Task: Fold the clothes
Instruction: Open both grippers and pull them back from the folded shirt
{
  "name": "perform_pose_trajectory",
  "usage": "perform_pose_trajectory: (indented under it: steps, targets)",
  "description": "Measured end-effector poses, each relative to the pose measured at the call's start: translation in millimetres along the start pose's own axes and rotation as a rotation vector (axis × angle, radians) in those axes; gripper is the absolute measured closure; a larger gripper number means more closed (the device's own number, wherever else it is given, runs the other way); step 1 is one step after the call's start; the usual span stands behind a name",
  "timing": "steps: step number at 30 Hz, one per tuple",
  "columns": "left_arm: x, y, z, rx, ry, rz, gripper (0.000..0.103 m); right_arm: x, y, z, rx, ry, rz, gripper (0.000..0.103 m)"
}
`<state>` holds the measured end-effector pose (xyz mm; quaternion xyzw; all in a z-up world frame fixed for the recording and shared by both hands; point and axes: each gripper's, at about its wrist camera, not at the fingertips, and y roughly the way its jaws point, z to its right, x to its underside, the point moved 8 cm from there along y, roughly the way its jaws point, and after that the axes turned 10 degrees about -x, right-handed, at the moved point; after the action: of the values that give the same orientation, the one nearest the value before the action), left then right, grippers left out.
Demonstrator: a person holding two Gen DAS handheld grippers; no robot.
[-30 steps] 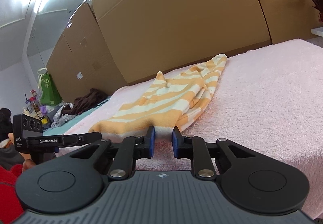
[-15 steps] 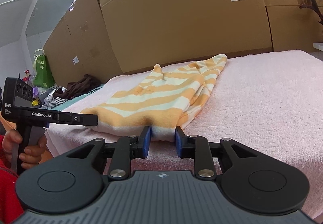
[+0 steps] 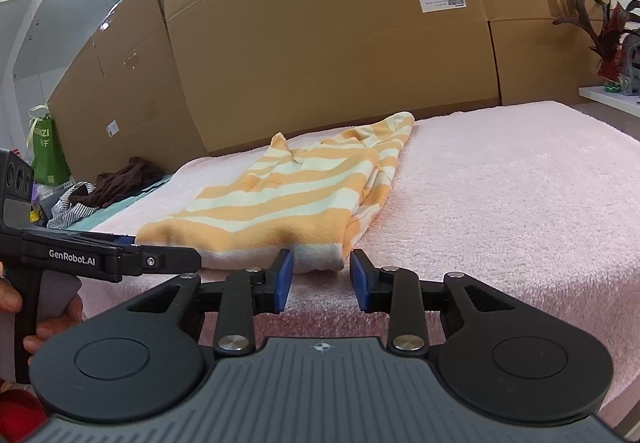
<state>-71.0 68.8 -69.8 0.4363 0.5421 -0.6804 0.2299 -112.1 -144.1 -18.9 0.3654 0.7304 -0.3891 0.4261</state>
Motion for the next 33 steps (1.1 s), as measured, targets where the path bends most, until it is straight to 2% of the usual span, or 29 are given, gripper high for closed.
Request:
perform_pose_trajectory:
  steps: [1, 9, 16, 19, 21, 25, 27, 29, 31, 33]
  targets:
    - [1, 0, 2, -0.009, 0.007, 0.002, 0.004, 0, 0, 0, 0.005, 0.002, 0.007, 0.07]
    - [10, -6, 10, -0.095, 0.047, 0.028, 0.004, 2, -4, 2, 0.028, 0.037, 0.046, 0.069]
    - [15, -14, 9, -0.165, 0.036, 0.031, 0.004, 0, -25, 5, 0.109, 0.012, 0.042, 0.069]
    - [15, -17, 8, -0.191, 0.027, 0.03, 0.003, -14, -39, -3, 0.083, 0.009, 0.113, 0.069]
    - [15, -18, 7, -0.205, 0.032, 0.033, 0.003, -27, -36, -14, 0.054, -0.029, 0.131, 0.069]
    - [11, -19, 3, -0.224, 0.03, 0.047, 0.003, -44, -4, -37, -0.002, -0.11, 0.136, 0.069]
    - [10, -22, 0, -0.231, 0.024, 0.052, 0.002, -43, 17, -40, -0.009, -0.115, 0.11, 0.07]
    - [9, -26, -3, -0.239, 0.025, 0.064, 0.002, -38, 36, -36, 0.029, -0.115, 0.078, 0.074]
    - [9, -28, -6, -0.244, 0.029, 0.073, 0.001, -27, 45, -24, 0.089, -0.114, 0.041, 0.084]
    - [9, -30, -9, -0.249, 0.029, 0.076, 0.001, -16, 41, -11, 0.087, -0.081, 0.058, 0.094]
